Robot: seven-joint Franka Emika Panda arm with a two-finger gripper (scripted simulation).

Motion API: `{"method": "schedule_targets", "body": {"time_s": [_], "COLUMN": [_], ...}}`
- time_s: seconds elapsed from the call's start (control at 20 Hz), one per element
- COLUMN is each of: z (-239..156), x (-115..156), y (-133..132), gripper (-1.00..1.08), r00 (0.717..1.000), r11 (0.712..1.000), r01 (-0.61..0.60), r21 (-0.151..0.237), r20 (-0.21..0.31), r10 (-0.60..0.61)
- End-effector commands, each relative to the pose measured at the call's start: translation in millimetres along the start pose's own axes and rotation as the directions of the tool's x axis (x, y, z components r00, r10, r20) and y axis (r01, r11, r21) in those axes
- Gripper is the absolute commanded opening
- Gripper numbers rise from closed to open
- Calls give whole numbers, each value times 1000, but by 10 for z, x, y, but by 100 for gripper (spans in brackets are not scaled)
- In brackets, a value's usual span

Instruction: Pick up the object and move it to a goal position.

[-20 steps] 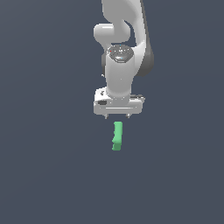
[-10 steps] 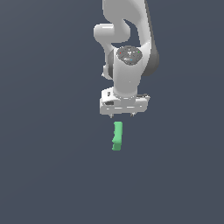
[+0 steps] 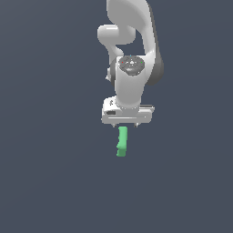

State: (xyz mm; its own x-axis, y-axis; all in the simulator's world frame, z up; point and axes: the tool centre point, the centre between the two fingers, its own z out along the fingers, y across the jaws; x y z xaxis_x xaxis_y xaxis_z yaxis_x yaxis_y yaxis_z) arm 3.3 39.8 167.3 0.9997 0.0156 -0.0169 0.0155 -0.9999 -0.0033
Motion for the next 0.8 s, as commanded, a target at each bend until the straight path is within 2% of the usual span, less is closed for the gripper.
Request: {"method": "schedule_targets", "body": {"time_s": [0.0,0.35,0.75], "z": [69,196,265], "x": [96,269,274], "y": [40,115,120], "gripper": [100,100,100], "r00": [999,995,994], "r11": [999,995,994], "r01": [-36,-102,-105], "r21": [0,-1,-2], "r20": [-5,-16,-16], "r10": [36,102,105]}}
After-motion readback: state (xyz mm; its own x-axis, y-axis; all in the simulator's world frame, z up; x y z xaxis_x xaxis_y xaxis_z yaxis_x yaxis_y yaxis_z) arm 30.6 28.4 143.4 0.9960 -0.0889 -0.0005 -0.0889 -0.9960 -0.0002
